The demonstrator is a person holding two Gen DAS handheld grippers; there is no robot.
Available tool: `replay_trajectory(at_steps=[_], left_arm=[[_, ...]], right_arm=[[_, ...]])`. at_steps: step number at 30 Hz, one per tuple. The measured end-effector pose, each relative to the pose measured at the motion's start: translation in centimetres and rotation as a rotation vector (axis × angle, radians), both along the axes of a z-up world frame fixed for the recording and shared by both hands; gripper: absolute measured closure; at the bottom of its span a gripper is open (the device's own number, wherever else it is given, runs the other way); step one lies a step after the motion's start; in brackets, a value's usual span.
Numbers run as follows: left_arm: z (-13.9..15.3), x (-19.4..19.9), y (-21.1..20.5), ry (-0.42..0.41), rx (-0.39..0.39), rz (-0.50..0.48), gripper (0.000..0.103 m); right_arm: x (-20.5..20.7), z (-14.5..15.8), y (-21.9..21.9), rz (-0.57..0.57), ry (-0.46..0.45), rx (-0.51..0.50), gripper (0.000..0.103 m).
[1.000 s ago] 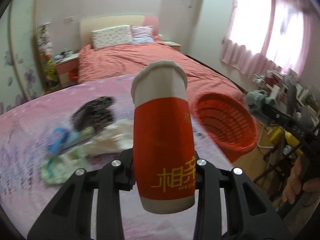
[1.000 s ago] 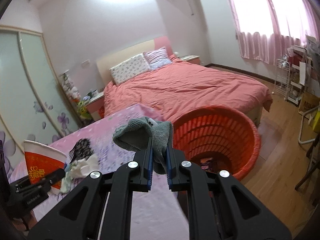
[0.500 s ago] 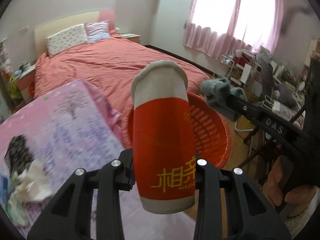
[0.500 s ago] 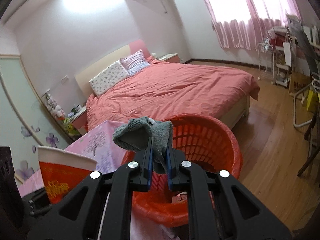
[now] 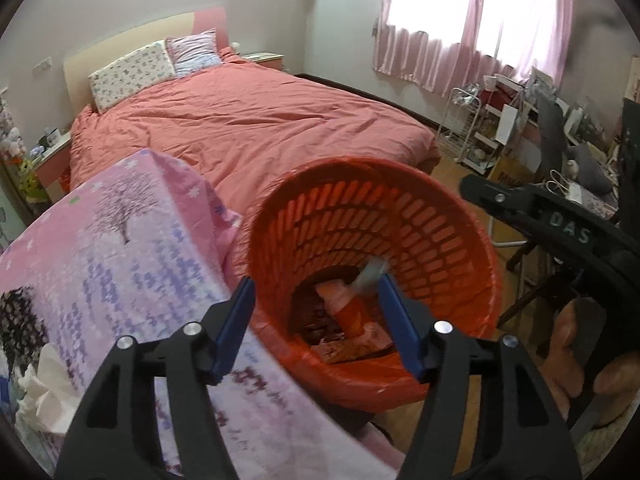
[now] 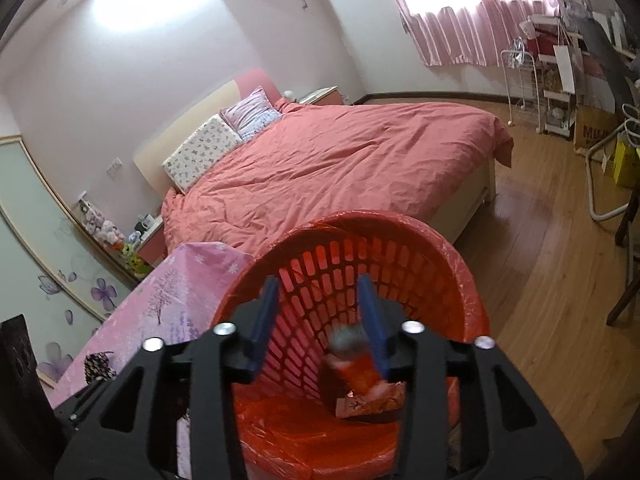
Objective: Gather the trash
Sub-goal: 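Open both tools over the orange basket to drop the grey sock and red cup, then move the left tool to the light green sock while the right tool approaches the white crumpled paper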
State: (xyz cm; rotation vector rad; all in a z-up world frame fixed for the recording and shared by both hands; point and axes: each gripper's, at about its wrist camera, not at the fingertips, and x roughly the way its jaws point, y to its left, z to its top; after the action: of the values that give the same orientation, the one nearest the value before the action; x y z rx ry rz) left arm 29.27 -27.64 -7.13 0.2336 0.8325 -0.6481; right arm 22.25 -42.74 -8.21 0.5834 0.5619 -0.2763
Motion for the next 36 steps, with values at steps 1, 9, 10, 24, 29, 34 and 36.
replay_trajectory(at_steps=[1,9,10,24,29,34,36], left_arm=[[-0.1,-0.1,0.5,-0.004,0.005,0.009,0.035],[-0.1,-2.5,9.2,-0.040,0.056,0.141,0.030],[-0.2,-2.8,10.5,-0.037,0.059,0.158,0.030],[-1.2,-4.0,35.4,0.000,0.103,0.693,0.024],[-2.4,-3.1,38.6,0.070,0.066,0.744,0.043],[-2.6,-3.0,38.6,0.036,0.062,0.709,0.078],[-2.5,-3.0,38.0,0.019,0.074,0.702,0.090]], right_arm=[[-0.1,0.1,0.1,0.000,0.004,-0.012,0.052],[-1.3,1.1,2.9,0.040,0.033,-0.105,0.046],[-1.4,1.1,3.8,0.055,0.038,-0.109,0.046],[-1.0,0.1,14.0,0.289,0.107,-0.155,0.046],[-0.5,-0.1,17.1,0.344,0.122,-0.173,0.046],[0.0,-0.6,20.2,0.385,0.138,-0.197,0.046],[0.1,-0.9,21.1,0.397,0.145,-0.201,0.046]])
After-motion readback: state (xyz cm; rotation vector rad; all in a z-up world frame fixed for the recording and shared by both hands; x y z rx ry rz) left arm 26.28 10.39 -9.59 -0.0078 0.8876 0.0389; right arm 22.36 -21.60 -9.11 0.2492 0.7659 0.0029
